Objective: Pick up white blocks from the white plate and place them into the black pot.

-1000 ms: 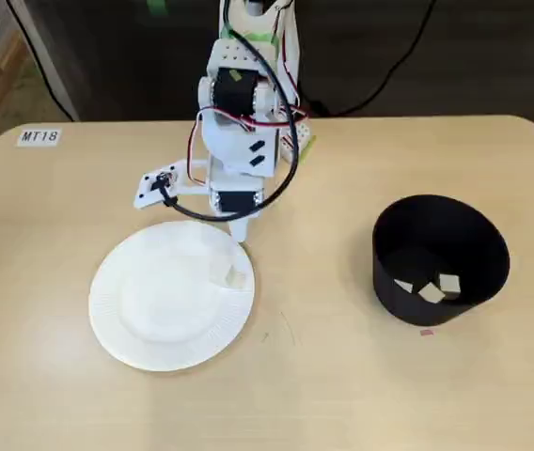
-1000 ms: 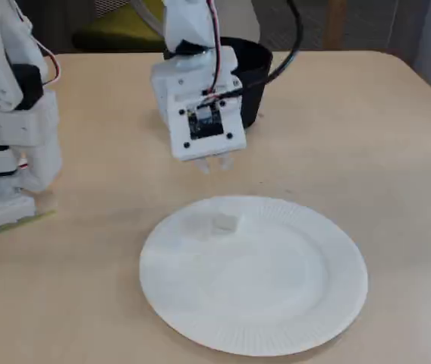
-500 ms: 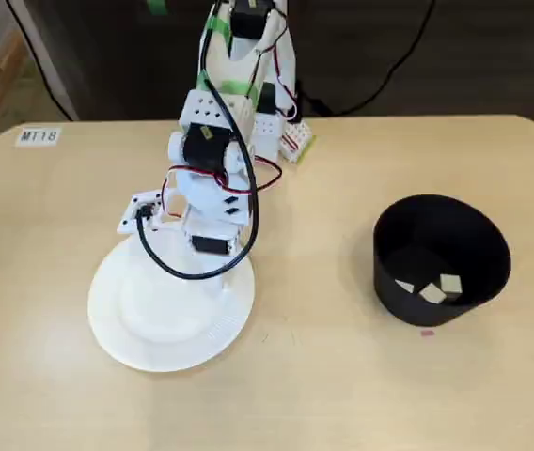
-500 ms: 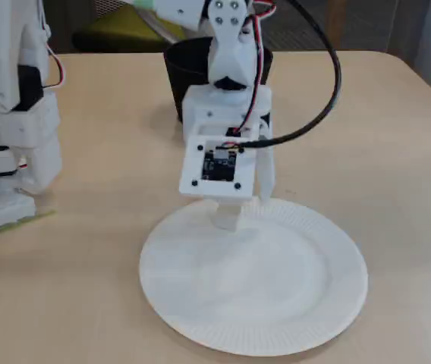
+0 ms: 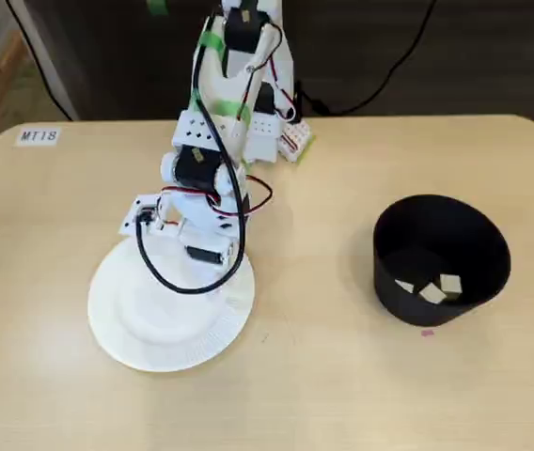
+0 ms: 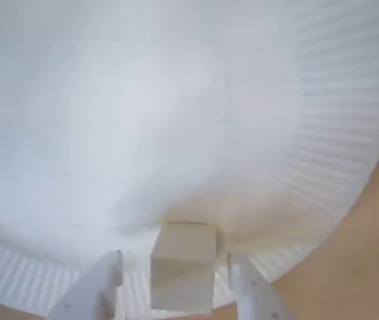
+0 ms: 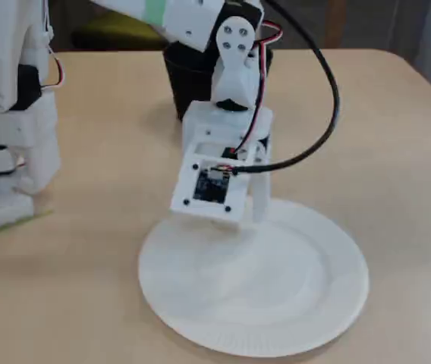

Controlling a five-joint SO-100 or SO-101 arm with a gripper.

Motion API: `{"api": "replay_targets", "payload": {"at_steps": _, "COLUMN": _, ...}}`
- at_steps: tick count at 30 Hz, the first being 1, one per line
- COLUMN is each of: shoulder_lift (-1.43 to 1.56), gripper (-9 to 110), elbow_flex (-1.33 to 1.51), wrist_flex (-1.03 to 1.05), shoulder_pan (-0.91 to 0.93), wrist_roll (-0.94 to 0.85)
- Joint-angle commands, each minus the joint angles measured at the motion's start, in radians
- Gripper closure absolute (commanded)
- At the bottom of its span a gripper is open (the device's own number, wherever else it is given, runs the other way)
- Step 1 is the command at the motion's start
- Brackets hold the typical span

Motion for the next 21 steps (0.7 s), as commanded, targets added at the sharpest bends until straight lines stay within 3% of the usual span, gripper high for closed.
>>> {"api": "replay_targets", "payload": {"at_steps": 1, "shoulder_lift": -0.008, "gripper": 92, "elbow_flex": -0.041, "wrist_flex": -0.067, "shoulder_pan": 0.020, "wrist_roll": 0.021}}
{"api": "replay_targets", "payload": {"at_steps": 3, "shoulder_lift": -0.021, "gripper": 104, "elbow_flex": -0.043, "wrist_flex": -0.112, "shoulder_pan": 0.028, "wrist_roll": 0.037}}
{"api": "replay_targets", "payload": {"at_steps": 10, "shoulder_lift": 0.006, "gripper": 104, "elbow_flex": -0.032, "wrist_flex": -0.241, "shoulder_pan": 0.026, "wrist_roll": -0.005}}
{"api": "replay_targets", "payload": {"at_steps": 21, "shoulder_lift": 0.431, "gripper": 104, "elbow_flex": 0.103, "wrist_flex": -0.747, "shoulder_pan": -0.121, "wrist_roll": -0.012}}
